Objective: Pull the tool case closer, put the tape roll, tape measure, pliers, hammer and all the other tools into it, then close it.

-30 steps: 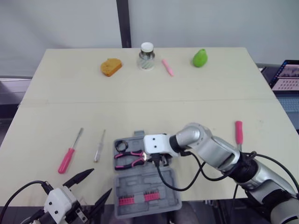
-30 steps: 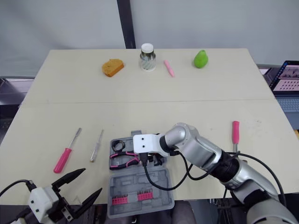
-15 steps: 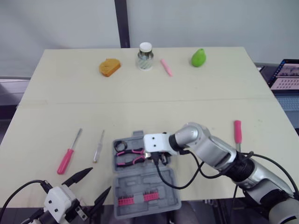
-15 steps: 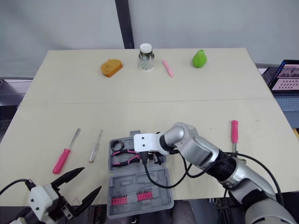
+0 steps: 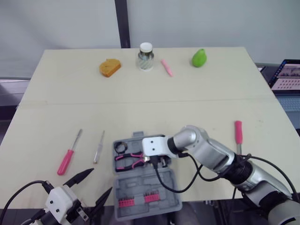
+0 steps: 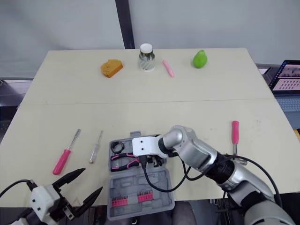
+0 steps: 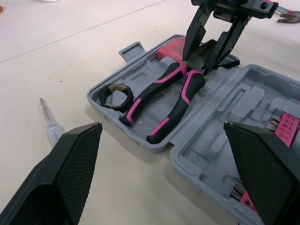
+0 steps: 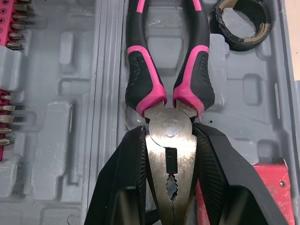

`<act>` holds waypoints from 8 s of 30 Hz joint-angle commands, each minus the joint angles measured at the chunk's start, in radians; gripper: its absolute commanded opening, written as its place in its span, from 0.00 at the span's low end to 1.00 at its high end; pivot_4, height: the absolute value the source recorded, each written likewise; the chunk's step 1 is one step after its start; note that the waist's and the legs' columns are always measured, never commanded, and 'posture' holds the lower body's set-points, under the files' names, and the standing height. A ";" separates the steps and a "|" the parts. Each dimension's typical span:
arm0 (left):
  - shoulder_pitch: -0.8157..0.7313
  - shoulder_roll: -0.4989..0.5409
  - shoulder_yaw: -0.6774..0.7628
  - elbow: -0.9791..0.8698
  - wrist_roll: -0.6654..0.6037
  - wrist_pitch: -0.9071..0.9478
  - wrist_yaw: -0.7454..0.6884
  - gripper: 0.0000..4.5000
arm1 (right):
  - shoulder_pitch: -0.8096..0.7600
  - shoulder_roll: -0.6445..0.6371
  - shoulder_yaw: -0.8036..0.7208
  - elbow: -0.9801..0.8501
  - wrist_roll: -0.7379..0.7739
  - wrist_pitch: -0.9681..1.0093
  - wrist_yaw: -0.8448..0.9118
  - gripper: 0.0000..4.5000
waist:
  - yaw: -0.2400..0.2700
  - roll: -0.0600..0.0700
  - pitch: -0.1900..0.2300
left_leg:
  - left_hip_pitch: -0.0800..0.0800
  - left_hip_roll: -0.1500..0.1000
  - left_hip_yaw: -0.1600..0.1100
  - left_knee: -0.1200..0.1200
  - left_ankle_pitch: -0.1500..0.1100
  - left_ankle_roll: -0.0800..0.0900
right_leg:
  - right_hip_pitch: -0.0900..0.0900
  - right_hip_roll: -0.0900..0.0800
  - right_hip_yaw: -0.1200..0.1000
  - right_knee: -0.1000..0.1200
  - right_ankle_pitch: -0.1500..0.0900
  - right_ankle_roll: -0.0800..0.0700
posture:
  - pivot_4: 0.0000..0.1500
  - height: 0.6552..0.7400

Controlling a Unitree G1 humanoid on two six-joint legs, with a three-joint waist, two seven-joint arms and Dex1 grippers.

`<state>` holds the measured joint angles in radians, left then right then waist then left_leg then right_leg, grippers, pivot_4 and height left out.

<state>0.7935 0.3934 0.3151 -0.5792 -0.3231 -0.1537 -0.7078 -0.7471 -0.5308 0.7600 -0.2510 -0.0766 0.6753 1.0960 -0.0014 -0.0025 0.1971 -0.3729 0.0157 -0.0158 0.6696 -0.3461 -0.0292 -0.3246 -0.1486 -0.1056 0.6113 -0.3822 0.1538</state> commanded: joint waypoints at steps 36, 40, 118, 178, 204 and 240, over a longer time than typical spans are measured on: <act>-0.039 0.041 -0.004 -0.022 0.007 0.017 0.016 1.00 | 0.286 0.303 -0.187 0.413 -0.012 -0.536 -0.239 0.01 | -0.004 -0.004 -0.003 | 0.004 0.000 0.002 -0.001 0.000 0.000 | -0.001 0.000 0.001 0.005 -0.001 -0.001 | 1.00 1.00; -0.045 0.044 -0.004 -0.022 0.009 0.020 0.021 1.00 | 0.287 0.290 -0.166 0.425 -0.057 -0.540 -0.238 0.01 | -0.004 -0.004 -0.003 | 0.004 0.000 0.002 -0.001 0.000 0.000 | -0.001 0.000 0.001 0.005 -0.001 -0.001 | 1.00 1.00; -0.444 0.429 -0.151 0.234 -0.073 0.595 -0.180 0.01 | 0.753 -0.360 -0.660 -0.197 0.463 -0.073 -0.073 0.00 | 0.026 0.001 -0.024 | 0.005 0.000 0.004 -0.002 0.000 0.000 | 0.002 0.000 0.002 0.002 -0.001 -0.001 | 1.00 1.00; -0.904 0.093 -0.400 0.529 0.137 0.499 -0.066 0.01 | 0.472 -0.053 -0.475 0.092 0.174 -0.175 -0.187 0.00 | 0.024 0.001 -0.024 | 0.003 -0.001 0.001 0.006 0.000 0.000 | 0.001 -0.001 0.001 0.009 -0.001 -0.001 | 1.00 1.00; -0.852 0.165 -0.332 0.550 0.126 0.490 -0.073 0.01 | 0.541 -0.134 -0.541 0.123 0.183 -0.214 -0.177 0.00 | 0.023 0.001 -0.024 | 0.004 -0.001 0.001 0.006 0.000 0.000 | 0.001 -0.001 0.001 0.009 -0.001 -0.001 | 1.00 1.00; -0.592 0.297 0.485 0.754 -0.090 0.469 0.127 1.00 | 0.786 -0.326 -1.485 0.803 0.531 -0.454 -0.216 0.99 | 0.013 0.000 -0.020 | 0.007 0.000 0.006 -0.003 0.000 0.001 | 0.002 -0.001 0.002 0.002 -0.001 -0.001 | 1.00 1.00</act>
<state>0.1916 0.6866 0.7723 0.1963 -0.4050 0.3317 -0.5925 0.0398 -0.8475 -0.7148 0.5614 0.4481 0.2378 0.8882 0.0116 -0.0021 0.1771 -0.3660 0.0160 -0.0099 0.6663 -0.3459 -0.0286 -0.3227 -0.1496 -0.1033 0.6137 -0.3827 0.1527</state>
